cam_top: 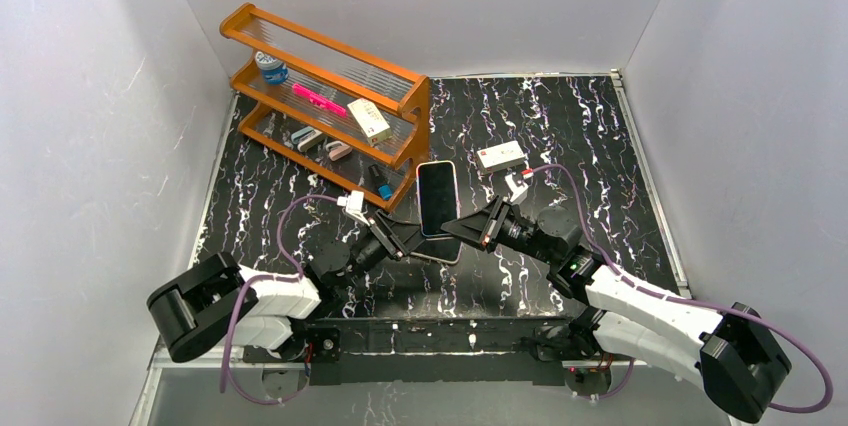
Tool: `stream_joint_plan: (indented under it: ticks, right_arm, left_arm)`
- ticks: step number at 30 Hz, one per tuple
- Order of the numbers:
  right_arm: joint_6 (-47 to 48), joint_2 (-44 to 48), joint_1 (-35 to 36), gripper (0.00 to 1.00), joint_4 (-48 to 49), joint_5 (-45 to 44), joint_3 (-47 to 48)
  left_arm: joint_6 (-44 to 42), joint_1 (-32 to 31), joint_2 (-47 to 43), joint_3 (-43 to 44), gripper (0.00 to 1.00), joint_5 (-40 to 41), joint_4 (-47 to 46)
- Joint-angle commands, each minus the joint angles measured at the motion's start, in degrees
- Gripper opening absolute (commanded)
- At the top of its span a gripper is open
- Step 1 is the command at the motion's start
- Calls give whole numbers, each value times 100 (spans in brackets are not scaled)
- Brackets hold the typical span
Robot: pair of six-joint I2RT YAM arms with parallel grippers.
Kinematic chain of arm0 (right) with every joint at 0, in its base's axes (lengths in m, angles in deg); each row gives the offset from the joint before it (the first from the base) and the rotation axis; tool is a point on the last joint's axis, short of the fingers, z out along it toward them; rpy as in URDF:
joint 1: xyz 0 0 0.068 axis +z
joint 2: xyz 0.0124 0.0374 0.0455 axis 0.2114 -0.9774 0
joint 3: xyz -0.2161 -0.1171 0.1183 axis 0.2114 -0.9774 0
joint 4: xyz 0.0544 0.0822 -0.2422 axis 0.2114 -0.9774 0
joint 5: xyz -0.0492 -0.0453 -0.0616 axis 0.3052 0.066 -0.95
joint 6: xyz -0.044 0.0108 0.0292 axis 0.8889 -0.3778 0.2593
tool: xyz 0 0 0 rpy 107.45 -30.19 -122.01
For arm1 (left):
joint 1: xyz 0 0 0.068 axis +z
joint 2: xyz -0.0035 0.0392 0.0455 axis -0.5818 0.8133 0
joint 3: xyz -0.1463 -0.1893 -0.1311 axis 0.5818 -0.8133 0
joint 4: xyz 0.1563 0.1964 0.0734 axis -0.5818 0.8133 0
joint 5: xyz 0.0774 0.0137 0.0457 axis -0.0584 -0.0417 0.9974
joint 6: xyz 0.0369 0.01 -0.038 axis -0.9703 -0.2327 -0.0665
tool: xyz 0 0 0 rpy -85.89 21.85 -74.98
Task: Take the phone out of the phone case
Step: Remove the phone case from the phone.
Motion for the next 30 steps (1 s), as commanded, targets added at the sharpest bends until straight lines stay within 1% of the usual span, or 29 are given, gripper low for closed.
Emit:
stream_joint_plan:
  ticks: [1, 4, 6, 8, 11, 12, 17, 20, 24, 27, 30]
  right_arm:
    - [113, 37, 117, 1, -79, 590, 88]
    - [118, 68, 116, 1, -130, 578, 67]
    - [116, 76, 117, 1, -134, 595, 75]
    - [125, 73, 113, 1, -154, 622, 104]
    - [155, 90, 114, 1, -239, 664, 165]
    - [169, 104, 117, 1, -288, 682, 183]
    - [226, 246, 111, 1, -568, 669, 215]
    - [276, 386, 111, 1, -797, 641, 237]
    - [368, 585, 111, 1, -1123, 581, 321]
    - [470, 730, 117, 1, -1431, 489, 413]
    - [534, 906, 116, 1, -1682, 369, 465]
  left_arm:
    - [94, 102, -96, 285, 49, 310, -987]
    - [61, 107, -82, 372, 42, 270, -983]
    - [-2, 107, -23, 452, 36, 169, -983]
    - [-106, 102, 56, 482, 25, 93, -983]
    - [-562, 107, 140, 420, 4, 131, -883]
    - [-662, 115, 157, 372, 0, 222, -804]
    - [-1267, 124, 143, 254, 0, 466, -426]
    - [-1749, 125, -36, 394, 0, 570, 263]
    - [-2223, 125, -333, 559, 0, 906, 1182]
    - [-2444, 124, -547, 723, 0, 1281, 1985]
    - [-2473, 125, -811, 849, 0, 1658, 2790]
